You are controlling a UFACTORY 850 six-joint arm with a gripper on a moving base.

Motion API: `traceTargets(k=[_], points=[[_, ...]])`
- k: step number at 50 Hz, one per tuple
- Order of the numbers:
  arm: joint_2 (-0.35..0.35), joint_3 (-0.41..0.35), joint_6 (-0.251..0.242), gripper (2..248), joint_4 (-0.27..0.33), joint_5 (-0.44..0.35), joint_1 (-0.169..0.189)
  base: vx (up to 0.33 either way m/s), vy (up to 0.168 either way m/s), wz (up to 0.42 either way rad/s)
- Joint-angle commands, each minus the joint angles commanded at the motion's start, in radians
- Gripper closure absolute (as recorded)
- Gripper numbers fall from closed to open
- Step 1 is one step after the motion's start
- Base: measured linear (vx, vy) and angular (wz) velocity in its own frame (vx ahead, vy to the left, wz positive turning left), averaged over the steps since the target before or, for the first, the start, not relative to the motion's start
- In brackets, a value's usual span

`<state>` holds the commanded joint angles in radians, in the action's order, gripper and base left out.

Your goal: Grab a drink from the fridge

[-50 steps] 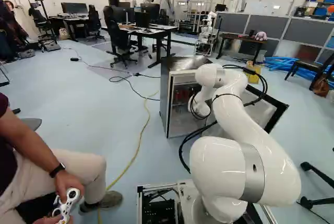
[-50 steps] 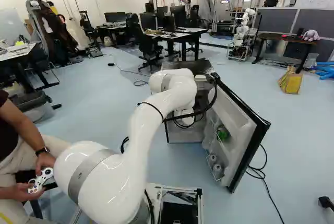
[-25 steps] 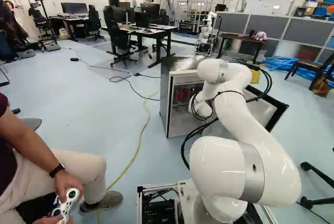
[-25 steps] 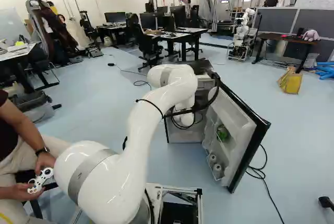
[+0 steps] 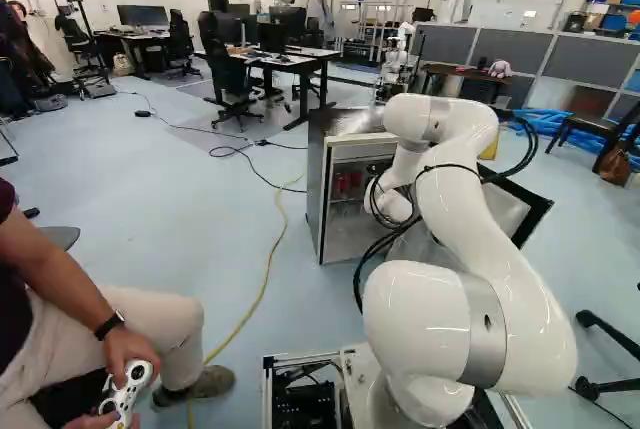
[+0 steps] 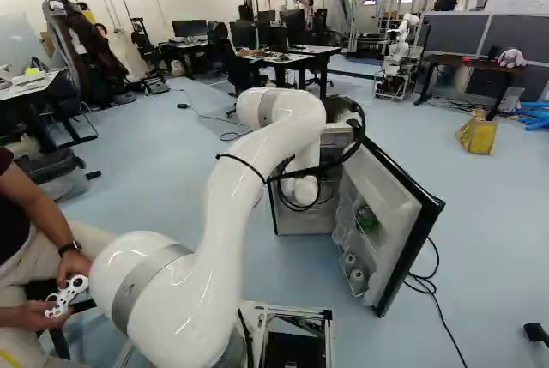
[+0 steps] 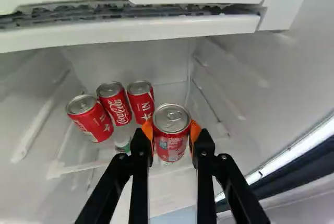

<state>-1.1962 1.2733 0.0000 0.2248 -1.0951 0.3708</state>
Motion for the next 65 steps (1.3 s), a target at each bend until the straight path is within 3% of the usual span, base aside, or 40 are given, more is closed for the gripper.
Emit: traceTargets(k=[65], points=[[0.43,-0.521,0.0,162,0.0,0.0,-0.001,0.0,0.0,0.0]])
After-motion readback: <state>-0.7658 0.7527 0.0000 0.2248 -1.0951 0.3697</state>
